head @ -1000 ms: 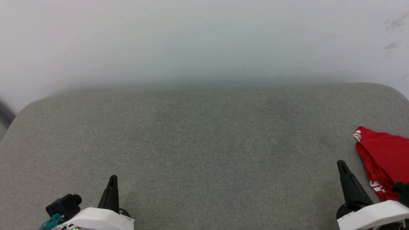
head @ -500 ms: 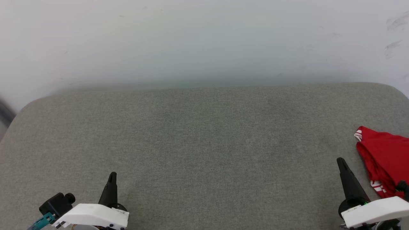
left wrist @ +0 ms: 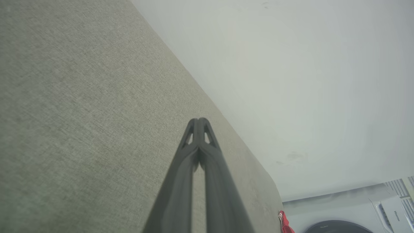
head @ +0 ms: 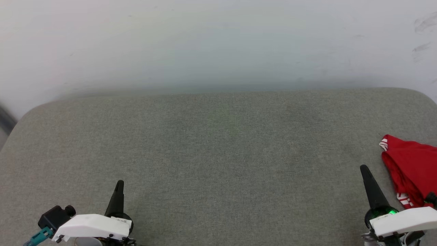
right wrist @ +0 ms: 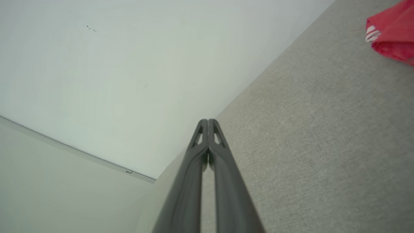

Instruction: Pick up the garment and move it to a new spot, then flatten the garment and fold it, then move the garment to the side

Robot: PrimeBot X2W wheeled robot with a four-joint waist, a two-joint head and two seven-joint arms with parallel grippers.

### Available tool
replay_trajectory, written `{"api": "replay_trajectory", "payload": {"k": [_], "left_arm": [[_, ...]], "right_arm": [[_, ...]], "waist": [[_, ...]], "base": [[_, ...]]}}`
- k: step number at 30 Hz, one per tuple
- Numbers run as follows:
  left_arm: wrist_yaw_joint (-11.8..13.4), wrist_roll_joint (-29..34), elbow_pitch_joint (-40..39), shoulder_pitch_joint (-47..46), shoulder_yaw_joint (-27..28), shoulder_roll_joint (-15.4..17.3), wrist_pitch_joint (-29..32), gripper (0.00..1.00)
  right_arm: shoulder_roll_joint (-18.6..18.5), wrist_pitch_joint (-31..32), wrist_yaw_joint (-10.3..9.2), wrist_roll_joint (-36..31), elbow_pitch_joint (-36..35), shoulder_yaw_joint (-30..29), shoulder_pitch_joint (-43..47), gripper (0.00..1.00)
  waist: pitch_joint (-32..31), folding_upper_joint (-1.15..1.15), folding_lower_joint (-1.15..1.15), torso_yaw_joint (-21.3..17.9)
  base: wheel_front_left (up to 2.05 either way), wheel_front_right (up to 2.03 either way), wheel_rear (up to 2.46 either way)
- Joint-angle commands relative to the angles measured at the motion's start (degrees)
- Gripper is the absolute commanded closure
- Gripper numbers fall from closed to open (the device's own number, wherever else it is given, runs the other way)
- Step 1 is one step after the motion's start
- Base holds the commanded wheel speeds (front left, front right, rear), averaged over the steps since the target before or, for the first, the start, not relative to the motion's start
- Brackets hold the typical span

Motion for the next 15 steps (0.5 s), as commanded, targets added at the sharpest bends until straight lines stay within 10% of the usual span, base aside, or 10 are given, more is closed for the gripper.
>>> {"api": "replay_trajectory", "payload": {"k": [1,15], "left_arm": [[-0.43,-1.01,-0.41,-1.55,0.36,-0.13,0.16,1.0],[-1.58,-8.46,0.02,-2.48,1.98,-0.95,2.41,1.0]], "right_arm": [[0.11,0.05,0.0,1.18,-0.2,-0.2,-1.73,1.0],[0.38,0.57,-0.01,9.77,2.14,-0.58,-3.17,1.0]], "waist": [[0.01,0.0,0.0,0.01],[0.22,0.0,0.0,0.14]], "base": [[0.0,0.0,0.0],[0.0,0.0,0.0]]}}
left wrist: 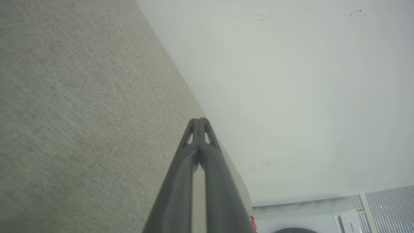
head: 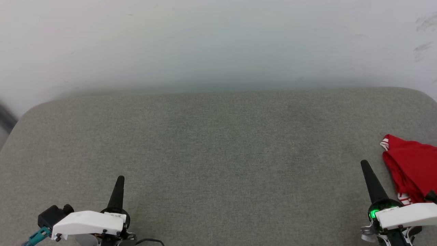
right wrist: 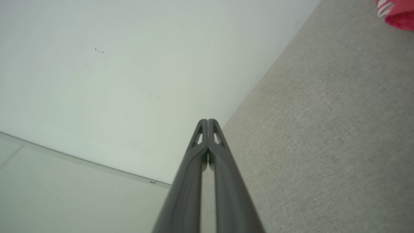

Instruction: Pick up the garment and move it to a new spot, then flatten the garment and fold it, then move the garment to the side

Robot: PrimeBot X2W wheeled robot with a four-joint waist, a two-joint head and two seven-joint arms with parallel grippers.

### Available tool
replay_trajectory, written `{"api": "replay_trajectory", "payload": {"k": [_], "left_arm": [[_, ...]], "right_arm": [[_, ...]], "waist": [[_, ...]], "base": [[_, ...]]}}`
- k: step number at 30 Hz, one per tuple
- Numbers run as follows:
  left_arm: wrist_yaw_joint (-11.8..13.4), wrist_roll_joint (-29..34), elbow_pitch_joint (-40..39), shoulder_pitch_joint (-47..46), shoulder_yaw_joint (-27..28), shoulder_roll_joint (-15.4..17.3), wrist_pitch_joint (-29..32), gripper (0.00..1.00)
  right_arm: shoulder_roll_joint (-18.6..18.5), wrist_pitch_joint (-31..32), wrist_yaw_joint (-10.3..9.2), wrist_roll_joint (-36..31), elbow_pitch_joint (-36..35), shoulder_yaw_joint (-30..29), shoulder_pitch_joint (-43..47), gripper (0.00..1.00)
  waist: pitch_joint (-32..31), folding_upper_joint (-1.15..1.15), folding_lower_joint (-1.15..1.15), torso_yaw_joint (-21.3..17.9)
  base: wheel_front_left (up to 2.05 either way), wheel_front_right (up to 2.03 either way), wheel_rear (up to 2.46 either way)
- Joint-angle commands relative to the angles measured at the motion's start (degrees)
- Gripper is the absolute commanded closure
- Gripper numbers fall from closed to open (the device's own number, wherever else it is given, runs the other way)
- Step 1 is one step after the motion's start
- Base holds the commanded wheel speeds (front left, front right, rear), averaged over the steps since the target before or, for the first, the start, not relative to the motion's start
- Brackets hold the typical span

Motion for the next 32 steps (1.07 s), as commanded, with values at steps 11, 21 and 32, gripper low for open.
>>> {"api": "replay_trajectory", "payload": {"k": [11,21,32], "left_arm": [[-1.26,-6.18,0.02,-1.98,1.54,-0.58,1.93,1.0],[-1.83,-10.56,0.3,-2.59,2.43,-1.16,3.15,1.0],[-2.59,-14.96,0.58,-2.93,3.44,-1.6,4.46,1.0]], "right_arm": [[0.31,0.49,-0.01,7.23,1.5,-0.44,-2.3,1.0],[0.51,0.81,-0.01,12.21,2.94,-0.73,-3.22,1.0],[0.72,1.23,-0.01,17.21,4.38,-1.05,-4.33,1.0]], "waist": [[0.17,0.0,0.0,0.11],[0.32,0.0,0.0,0.2],[0.49,0.0,0.0,0.3]], "base": [[0.0,0.0,0.0],[0.0,0.0,0.0],[0.0,0.0,0.0]]}}
